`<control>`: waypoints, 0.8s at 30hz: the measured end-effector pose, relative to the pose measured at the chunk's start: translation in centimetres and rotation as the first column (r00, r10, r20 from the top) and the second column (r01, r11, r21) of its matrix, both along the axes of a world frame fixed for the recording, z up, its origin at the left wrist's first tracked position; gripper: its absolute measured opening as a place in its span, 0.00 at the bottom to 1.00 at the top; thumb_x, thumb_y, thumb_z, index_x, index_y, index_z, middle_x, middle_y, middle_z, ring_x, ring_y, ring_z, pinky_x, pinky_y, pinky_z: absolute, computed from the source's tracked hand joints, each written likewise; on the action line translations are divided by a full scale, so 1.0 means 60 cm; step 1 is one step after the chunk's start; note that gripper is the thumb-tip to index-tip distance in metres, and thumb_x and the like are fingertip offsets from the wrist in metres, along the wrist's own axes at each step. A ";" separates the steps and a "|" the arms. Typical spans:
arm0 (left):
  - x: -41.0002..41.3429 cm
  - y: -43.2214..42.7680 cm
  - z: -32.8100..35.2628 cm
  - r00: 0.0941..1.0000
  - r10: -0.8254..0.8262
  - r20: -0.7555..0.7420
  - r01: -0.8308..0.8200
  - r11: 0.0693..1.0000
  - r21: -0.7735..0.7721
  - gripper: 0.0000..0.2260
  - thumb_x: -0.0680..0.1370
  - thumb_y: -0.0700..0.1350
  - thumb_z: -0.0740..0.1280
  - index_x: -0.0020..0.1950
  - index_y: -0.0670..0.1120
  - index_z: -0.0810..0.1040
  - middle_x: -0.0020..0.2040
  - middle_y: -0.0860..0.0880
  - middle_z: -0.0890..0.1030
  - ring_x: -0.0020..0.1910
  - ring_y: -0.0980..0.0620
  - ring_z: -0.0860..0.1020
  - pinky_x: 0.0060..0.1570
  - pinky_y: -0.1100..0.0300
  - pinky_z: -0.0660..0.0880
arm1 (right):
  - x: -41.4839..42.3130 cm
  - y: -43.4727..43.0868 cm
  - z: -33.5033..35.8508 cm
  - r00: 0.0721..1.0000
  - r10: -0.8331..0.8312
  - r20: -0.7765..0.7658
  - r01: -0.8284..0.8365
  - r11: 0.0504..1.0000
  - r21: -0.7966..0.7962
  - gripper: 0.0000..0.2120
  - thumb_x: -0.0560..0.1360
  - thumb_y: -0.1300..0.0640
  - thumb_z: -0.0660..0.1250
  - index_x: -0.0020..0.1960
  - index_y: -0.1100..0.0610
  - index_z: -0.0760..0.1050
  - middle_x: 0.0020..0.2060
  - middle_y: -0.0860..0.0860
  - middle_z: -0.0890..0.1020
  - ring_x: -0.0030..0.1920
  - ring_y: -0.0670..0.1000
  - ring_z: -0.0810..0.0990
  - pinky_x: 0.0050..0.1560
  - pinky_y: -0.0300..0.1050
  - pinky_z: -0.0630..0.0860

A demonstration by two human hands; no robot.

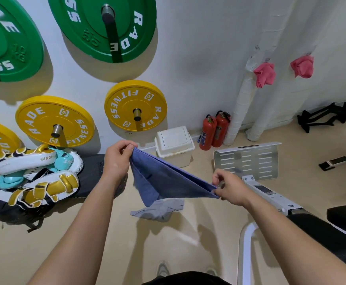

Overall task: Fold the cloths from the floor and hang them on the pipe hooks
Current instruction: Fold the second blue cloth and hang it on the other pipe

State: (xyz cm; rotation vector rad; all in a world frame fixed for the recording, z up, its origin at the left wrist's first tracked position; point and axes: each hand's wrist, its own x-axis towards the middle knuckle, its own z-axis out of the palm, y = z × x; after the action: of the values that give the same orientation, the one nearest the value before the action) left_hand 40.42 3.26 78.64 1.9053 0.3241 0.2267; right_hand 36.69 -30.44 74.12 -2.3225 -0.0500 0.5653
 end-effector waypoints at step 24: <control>0.074 0.018 -0.047 0.981 0.157 -0.110 -0.133 0.972 0.195 0.09 0.82 0.43 0.64 0.49 0.48 0.84 0.49 0.47 0.85 0.51 0.44 0.80 0.54 0.48 0.78 | 0.021 -0.007 0.095 0.927 -0.183 0.327 0.163 0.983 0.086 0.10 0.70 0.55 0.77 0.37 0.51 0.76 0.32 0.48 0.80 0.32 0.48 0.77 0.34 0.43 0.72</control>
State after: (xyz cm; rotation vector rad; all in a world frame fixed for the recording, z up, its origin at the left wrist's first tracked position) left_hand 44.85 4.33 75.83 2.0886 0.5446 0.2427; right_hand 37.97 -30.83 79.80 -2.3136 -0.0197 0.0758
